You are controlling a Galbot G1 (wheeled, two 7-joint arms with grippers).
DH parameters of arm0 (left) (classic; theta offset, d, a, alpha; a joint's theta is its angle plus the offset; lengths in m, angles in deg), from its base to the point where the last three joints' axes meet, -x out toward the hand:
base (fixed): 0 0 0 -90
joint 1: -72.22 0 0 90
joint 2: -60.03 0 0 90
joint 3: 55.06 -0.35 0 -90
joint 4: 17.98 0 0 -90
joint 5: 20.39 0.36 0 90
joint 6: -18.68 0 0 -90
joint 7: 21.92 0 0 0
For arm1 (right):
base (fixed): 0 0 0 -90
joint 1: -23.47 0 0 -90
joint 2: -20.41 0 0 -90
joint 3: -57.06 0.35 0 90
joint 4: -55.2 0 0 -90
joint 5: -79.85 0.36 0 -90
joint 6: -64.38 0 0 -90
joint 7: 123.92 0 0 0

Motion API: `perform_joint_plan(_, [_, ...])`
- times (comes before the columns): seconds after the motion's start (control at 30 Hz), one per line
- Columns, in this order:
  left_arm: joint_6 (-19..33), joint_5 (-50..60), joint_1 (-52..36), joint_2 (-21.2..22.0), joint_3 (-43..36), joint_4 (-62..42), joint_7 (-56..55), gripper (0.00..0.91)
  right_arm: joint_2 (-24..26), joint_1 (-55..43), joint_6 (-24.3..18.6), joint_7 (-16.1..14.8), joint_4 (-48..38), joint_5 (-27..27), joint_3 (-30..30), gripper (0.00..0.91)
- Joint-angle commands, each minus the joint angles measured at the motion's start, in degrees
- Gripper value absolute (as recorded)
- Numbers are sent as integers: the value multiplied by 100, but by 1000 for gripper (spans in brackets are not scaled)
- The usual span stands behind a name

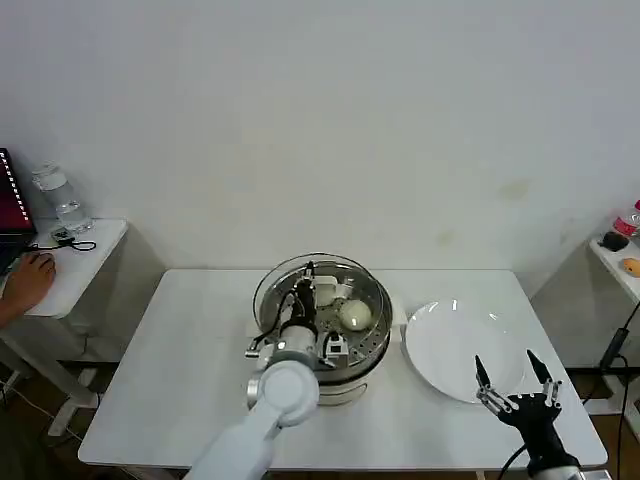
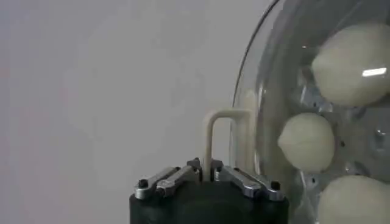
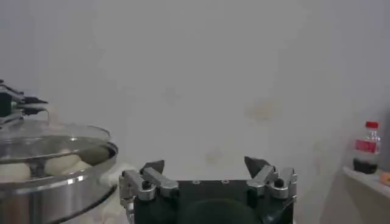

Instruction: Take steamed baozi put them in steamer then cover it.

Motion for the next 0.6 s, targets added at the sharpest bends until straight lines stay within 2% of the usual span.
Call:
perform_joint_plan(0.03, [34,232,187,202,-29,-20,33,0,-3,1,-9,-1,3,-9,-13,907])
perform_joint_plan(0.6, [124,378,242,318,3,-163,-9,0,5,39,-48,-6,4,-12,2,907])
